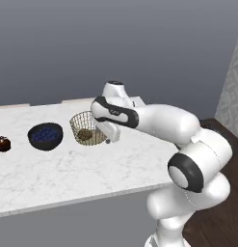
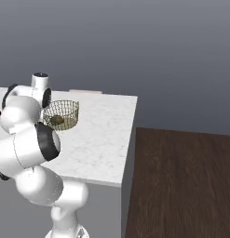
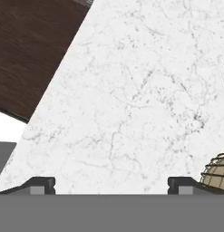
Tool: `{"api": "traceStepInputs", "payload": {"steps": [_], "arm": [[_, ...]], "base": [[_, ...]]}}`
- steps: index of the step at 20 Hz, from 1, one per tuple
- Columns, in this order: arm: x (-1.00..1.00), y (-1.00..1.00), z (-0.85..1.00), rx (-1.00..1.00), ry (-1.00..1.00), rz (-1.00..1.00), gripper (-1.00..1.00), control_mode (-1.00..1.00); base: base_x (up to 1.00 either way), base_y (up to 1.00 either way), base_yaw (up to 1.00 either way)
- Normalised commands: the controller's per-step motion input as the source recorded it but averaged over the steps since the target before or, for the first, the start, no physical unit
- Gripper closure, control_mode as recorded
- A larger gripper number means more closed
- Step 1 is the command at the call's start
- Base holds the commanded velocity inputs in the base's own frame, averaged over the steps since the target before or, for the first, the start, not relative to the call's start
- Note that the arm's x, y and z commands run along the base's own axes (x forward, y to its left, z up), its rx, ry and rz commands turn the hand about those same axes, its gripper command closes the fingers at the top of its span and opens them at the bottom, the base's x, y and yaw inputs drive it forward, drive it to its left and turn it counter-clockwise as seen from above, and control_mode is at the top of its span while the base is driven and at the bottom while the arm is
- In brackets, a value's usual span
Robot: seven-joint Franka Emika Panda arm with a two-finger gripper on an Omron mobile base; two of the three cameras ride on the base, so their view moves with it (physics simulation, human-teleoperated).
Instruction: Open the cabinet, pick up the bread from the cabinet and place it in the basket. Then move the basket to the dining counter.
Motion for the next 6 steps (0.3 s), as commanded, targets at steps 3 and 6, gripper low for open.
{"api": "traceStepInputs", "payload": {"steps": [3, 6], "arm": [[-1.0, -0.55, 0.14, 0.0, 0.01, -0.21, -1.0, -1.0], [-1.0, -0.71, 0.1, 0.0, 0.02, -0.26, -1.0, -1.0]], "base": [[0.0, 0.0, 0.0], [0.0, 0.0, 0.0]]}}
